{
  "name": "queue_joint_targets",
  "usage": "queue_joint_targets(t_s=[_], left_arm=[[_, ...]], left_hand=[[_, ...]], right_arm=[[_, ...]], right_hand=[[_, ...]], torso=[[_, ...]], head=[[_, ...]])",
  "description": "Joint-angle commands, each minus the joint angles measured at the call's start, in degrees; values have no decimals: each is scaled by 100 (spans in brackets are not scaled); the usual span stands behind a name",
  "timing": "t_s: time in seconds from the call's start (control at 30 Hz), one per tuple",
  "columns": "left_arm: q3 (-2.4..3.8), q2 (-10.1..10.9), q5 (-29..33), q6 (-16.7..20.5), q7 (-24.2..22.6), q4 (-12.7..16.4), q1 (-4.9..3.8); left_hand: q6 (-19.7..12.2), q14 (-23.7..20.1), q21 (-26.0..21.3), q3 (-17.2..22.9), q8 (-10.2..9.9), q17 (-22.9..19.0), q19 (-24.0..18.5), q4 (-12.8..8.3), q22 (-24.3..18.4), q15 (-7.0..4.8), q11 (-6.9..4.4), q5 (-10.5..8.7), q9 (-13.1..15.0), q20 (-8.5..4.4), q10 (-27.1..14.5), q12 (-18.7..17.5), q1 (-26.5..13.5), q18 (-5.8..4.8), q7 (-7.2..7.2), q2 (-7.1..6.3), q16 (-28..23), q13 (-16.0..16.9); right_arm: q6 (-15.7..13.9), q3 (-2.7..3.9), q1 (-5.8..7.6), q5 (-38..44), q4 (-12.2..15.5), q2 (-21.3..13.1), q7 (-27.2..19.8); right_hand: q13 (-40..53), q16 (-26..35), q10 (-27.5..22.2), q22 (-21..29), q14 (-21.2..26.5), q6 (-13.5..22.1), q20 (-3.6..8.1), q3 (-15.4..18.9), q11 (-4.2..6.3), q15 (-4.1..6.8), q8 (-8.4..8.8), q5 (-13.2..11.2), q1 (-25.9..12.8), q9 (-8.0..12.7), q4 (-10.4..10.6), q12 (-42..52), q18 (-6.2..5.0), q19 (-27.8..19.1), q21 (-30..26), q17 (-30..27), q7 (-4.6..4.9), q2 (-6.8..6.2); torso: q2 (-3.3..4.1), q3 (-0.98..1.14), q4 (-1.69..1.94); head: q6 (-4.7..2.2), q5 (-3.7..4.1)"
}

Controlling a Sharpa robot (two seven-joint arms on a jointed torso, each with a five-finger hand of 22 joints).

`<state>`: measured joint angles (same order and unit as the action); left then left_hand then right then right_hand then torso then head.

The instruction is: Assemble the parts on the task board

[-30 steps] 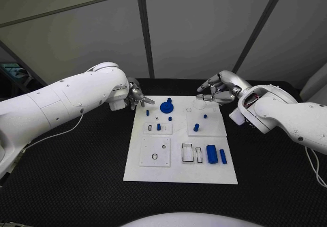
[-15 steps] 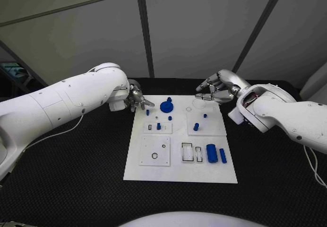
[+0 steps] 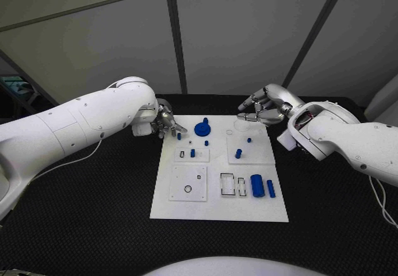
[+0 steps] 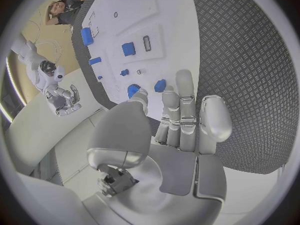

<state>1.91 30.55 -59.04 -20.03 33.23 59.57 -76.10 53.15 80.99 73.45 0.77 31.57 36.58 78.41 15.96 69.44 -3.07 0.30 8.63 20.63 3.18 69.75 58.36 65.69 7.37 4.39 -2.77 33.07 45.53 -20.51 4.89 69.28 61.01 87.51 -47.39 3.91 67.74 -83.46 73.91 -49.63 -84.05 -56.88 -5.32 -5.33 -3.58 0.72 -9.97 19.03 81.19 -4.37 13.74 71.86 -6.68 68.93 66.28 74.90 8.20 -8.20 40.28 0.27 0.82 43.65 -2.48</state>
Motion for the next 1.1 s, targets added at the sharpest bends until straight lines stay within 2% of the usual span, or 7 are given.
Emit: queue_joint_targets(t_s=[0.03, 0.43, 0.77, 0.97, 1.1], left_arm=[[-1, -16, 3, -156, 25, -31, 3], [-2, -47, 10, -100, -13, -59, 17], [-2, -71, 18, 11, -97, -106, 19], [-2, -80, 73, 129, -174, -129, 19], [-2, -82, 133, 177, -187, -132, 19]], left_hand=[[37, 55, 22, -19, 6, 9, 37, -16, 13, -4, -13, 16, -21, 10, 51, 37, 79, -226, -7, 50, 16, -12], [95, 59, 36, 17, 0, 9, 55, -112, 51, -13, -25, 22, -106, 0, 79, 48, 294, -232, -18, 224, 14, -30], [104, 60, 20, 135, -25, 8, 49, -326, 58, -21, -37, 28, -201, -9, 37, -36, 629, -231, -30, 387, 11, -162], [84, 62, 13, 457, -49, 8, 50, -597, 75, -36, -59, -70, -278, -22, 1, -117, 1029, -231, -51, 568, 8, -263], [-18, 53, -12, 982, -107, 7, 35, -912, 66, -45, -61, -70, -349, -35, -110, -297, 1419, -226, -42, 664, 1, -453]], right_arm=[[34, 4, 8, -12, 9, 8, -32], [40, 4, 8, -12, 7, 17, -34], [43, 4, 8, -12, 4, 21, -32], [51, 4, 8, -12, 1, 24, -28], [58, 4, 8, -12, 0, 24, -22]], right_hand=[[0, 37, 2, 6, -326, -10, 8, 1, 43, 31, -34, 25, -35, 8, 14, -21, -109, -35, -15, 401, -22, 9], [1, 39, 3, 5, -327, -9, 10, -4, 45, 32, -37, 33, -28, 8, 13, -19, -108, -31, -16, 399, -22, 20], [1, 36, 4, 9, -328, -8, 11, -9, 45, 33, -39, 39, -23, 8, 13, -18, -109, -31, -20, 404, -23, 27], [3, 38, 6, 11, -329, -7, 11, -13, 46, 34, -40, 45, -16, 9, 11, -16, -109, -30, -22, 403, -23, 33], [3, 38, 6, 11, -329, -7, 11, -13, 46, 34, -40, 45, -16, 9, 11, -16, -109, -30, -22, 403, -23, 33]], torso=[[3, 1, -1], [3, -2, 0], [-1, -2, 0], [0, -2, 0], [1, -2, 0]], head=[[2, -9], [17, -4], [33, 4], [41, 2], [52, -4]])
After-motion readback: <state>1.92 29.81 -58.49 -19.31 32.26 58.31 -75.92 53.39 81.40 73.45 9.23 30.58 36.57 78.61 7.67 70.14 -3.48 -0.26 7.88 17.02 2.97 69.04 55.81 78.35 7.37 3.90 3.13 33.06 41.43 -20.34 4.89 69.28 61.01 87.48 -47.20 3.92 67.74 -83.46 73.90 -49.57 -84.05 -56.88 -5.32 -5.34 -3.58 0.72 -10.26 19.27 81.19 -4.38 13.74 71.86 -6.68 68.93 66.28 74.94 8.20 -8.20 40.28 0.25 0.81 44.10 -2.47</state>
